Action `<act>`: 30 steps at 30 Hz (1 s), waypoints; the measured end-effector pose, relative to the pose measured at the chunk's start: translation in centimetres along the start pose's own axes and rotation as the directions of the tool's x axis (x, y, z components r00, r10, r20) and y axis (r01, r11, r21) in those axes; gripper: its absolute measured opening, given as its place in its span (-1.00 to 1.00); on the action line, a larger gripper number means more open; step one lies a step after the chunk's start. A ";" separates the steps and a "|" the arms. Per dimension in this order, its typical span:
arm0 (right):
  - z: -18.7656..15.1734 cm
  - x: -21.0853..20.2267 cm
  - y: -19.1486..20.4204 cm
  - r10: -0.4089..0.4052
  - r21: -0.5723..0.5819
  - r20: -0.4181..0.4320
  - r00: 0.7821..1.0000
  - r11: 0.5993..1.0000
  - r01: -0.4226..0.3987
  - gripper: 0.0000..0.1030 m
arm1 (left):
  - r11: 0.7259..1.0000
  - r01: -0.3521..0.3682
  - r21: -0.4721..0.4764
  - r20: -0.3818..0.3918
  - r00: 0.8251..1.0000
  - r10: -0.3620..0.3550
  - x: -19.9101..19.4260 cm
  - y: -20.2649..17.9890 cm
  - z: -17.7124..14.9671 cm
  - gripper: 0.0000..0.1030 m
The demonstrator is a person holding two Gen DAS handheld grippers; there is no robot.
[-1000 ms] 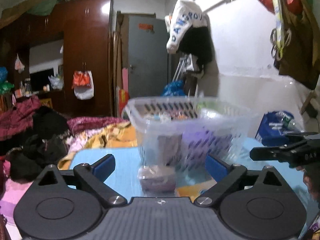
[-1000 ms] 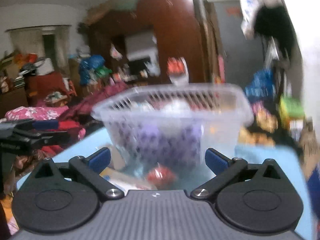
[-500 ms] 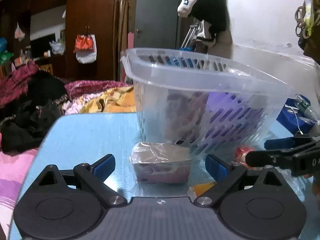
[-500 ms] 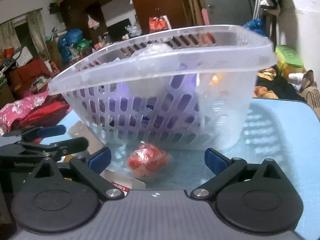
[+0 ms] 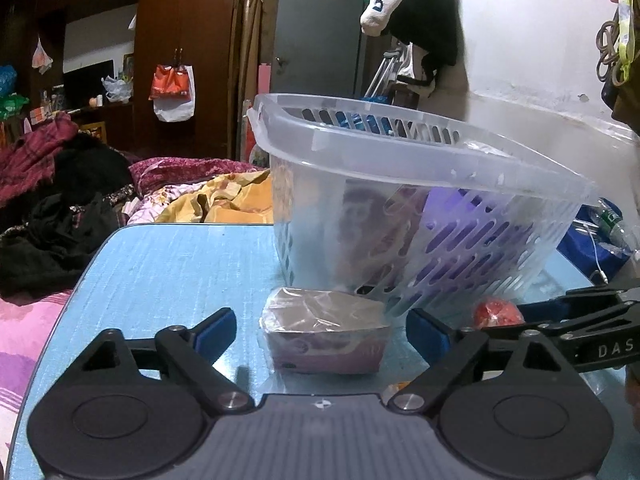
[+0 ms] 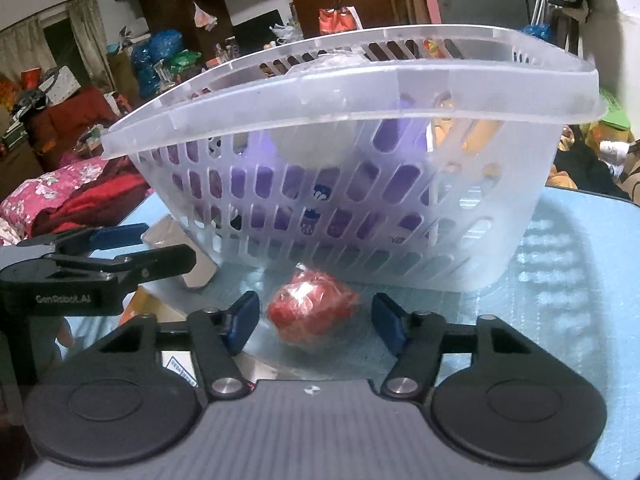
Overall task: Organize objects
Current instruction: 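Grasp a clear-wrapped box with the left gripper while the right grasps a red packet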
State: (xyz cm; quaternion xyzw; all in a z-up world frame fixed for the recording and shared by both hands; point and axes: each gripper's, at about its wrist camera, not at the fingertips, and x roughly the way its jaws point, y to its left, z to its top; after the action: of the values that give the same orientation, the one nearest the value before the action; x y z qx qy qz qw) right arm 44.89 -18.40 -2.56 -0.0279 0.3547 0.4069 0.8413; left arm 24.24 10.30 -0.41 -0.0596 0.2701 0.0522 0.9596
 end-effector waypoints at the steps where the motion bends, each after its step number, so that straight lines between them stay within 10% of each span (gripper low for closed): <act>1: -0.1 -0.1 0.0 0.001 -0.001 -0.001 1.000 1.000 -0.001 0.13 | 1.000 -0.003 -0.001 0.000 1.000 0.003 0.0 0.0 0.0 0.65; 3: -0.2 -0.5 0.0 -0.008 -0.009 0.008 1.000 1.000 0.009 0.10 | 1.000 0.003 -0.002 0.001 1.000 -0.003 0.1 0.0 -0.1 0.33; 19: -3.1 -6.6 -4.1 -0.017 -0.047 0.213 0.977 0.999 0.027 0.08 | 0.998 0.062 -0.015 0.186 0.981 -0.058 -4.8 1.0 -0.7 0.32; 30: -0.8 -16.0 -1.2 0.058 -0.182 0.523 0.851 0.982 0.045 0.06 | 0.993 0.119 0.024 0.368 0.922 -0.119 -12.7 -0.6 6.5 0.32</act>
State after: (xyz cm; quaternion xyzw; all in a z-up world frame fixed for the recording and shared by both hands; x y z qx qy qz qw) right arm 38.59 -30.11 6.48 0.0065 0.0714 0.4333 0.8984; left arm 16.89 9.74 11.84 -0.0644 0.0811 0.0040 0.9946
